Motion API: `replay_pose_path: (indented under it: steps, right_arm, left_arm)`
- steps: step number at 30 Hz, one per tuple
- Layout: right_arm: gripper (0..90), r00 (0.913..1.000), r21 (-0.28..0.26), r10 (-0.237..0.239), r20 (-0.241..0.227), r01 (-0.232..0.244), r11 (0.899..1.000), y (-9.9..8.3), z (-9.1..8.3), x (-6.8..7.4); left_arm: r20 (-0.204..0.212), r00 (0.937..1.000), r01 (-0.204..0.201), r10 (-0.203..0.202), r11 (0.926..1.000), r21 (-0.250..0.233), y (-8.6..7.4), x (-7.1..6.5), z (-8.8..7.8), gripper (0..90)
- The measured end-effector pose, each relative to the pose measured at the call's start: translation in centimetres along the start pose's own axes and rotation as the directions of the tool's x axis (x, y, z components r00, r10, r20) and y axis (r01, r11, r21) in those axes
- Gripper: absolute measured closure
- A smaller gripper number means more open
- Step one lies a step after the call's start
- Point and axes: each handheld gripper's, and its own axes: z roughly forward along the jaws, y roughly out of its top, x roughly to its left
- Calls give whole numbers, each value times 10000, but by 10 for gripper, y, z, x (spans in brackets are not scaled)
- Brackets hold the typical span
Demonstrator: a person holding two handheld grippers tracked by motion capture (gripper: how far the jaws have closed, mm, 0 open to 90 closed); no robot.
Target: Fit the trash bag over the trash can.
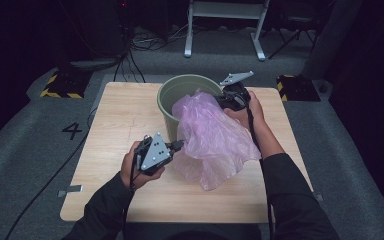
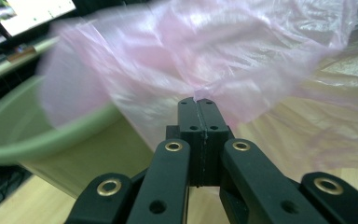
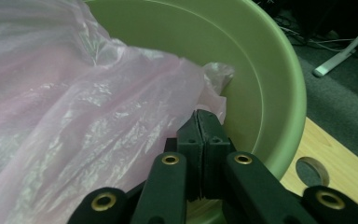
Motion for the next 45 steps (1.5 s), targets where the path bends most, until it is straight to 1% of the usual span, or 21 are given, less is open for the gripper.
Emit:
replay_pose_path:
  steps: [2,3,4,5,9,11,12,15,16,17,18,20,22,24,27,29,34,38,41,43,45]
  right_arm:
    - [896,10000,50,-15,47,14,10000,1,2,0]
    - [897,10000,67,-5,48,5,10000,2,3,0]
    - [897,10000,65,-33,7,33,10000,2,4,0]
    - [898,10000,102,2,44,-2,9999,3,4,0]
    - [899,10000,206,26,50,-27,9998,2,5,-1]
    - [899,10000,227,29,76,-31,9997,2,5,-1]
    - [899,10000,238,22,88,-24,9997,2,5,-1]
    - [898,10000,306,46,34,-47,9995,3,6,0]
    - [899,10000,323,41,2,-41,9995,3,7,0]
    - [898,10000,339,34,-19,-33,9994,3,8,0]
    - [899,10000,344,61,-39,-60,9994,3,9,0]
    - [897,10000,430,10,-75,-6,9991,4,10,1]
    - [897,9999,467,-40,-99,44,9989,4,11,2]
    - [896,9999,463,-20,-139,27,9989,4,11,1]
    - [895,9998,422,23,-194,-14,9991,5,10,0]
    - [894,9998,437,-5,-204,14,9990,5,10,-1]
    - [853,9998,603,-106,-180,116,9981,10,13,-3]
    - [629,9992,391,266,312,-278,9988,13,12,-6]
    - [481,9990,18,363,266,-364,9993,15,8,-6]
    - [398,9997,-82,218,121,-217,9997,14,4,-5]
    - [349,9995,-298,-82,291,91,9995,12,-3,-2]
  left_arm:
    - [688,9974,236,-227,9997,-112,5,4,-4,887]
    - [867,9956,350,-343,9994,-70,6,2,-5,747]
    - [772,9965,327,-322,9995,-48,6,-2,-5,602]
    - [913,9955,273,-274,9996,18,5,-7,-5,502]
    - [1168,9893,871,-872,9962,59,3,-18,-6,246]
    - [1329,9840,1223,-1184,9923,-216,5,-22,-10,210]
    - [1458,9829,1171,-1120,9928,-266,7,-27,-11,197]
    - [1179,9924,345,-361,9993,162,12,-42,-8,171]
    - [999,9948,187,-221,9992,349,13,-45,-4,173]
    - [451,9990,19,-45,9983,582,13,-46,0,196]
    - [153,9999,-83,72,9972,747,13,-44,4,279]
    - [8,9997,246,-247,9975,664,12,-35,10,424]
    - [-27,9999,118,-116,9962,866,12,-24,14,612]
    - [-352,9993,-78,109,9962,868,13,-15,15,726]
    - [-408,9988,-224,259,9960,860,16,-2,13,887]
    - [-494,9984,-247,289,9962,834,17,2,12,900]
    - [-557,9983,-139,150,9997,197,33,20,1,900]
    - [-764,9968,208,-217,9997,-117,44,37,-8,900]
    - [-949,9947,399,-406,9992,-98,48,50,-10,900]
    - [-1121,9929,404,-402,9992,-6,50,57,-9,900]
    - [-1162,9913,619,-612,9981,22,48,62,-8,900]
